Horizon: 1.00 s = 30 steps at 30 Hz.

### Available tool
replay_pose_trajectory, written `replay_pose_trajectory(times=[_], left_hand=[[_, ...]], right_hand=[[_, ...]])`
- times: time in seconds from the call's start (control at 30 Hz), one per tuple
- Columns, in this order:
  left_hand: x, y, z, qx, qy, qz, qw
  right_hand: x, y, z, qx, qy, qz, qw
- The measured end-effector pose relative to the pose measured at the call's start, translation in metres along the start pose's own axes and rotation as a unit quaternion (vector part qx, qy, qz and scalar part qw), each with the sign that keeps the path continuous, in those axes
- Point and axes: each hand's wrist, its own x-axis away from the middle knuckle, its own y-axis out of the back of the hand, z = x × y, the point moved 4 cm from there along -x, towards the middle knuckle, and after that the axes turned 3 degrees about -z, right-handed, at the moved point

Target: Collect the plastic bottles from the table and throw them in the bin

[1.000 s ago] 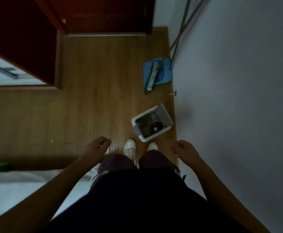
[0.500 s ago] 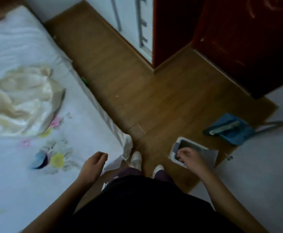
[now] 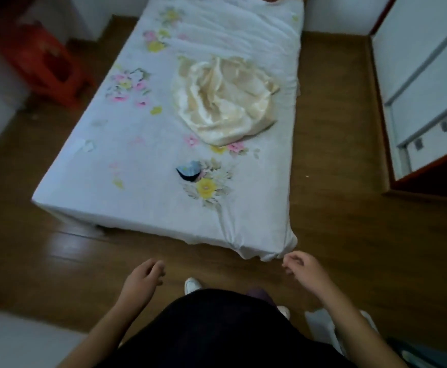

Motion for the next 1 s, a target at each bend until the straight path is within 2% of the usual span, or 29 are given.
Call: replay_pose_trajectory(times=[0.13, 0.33, 0.53, 0.67, 0.8, 1.0], left_hand=[[-0.015, 0.066, 0.049, 0.037, 0.037, -0.034, 0.998], [-0.044, 0.147, 0.085, 0.097, 0.071, -0.092, 0.988], [-0.057, 0.198, 0.129, 0.193, 0.151, -0.16, 0.956], [-0.055, 0.219, 0.164, 0.237, 0.217, -0.202, 0.925], [-0.038, 0.231, 0.192, 0.273, 0.292, -0.253, 0.881], [-0.012, 0.231, 0.226, 0.352, 0.38, -0.329, 0.79]], right_hand=[[-0.02, -0.064, 0.039, 0.039, 0.001, 0.006, 0.999], [-0.047, -0.141, 0.112, 0.079, 0.009, 0.049, 0.996], [-0.078, -0.204, 0.207, 0.169, 0.05, 0.126, 0.976], [-0.103, -0.27, 0.284, 0.246, 0.103, 0.178, 0.947], [-0.102, -0.351, 0.368, 0.316, 0.169, 0.249, 0.9], [-0.066, -0.477, 0.467, 0.394, 0.254, 0.352, 0.81]])
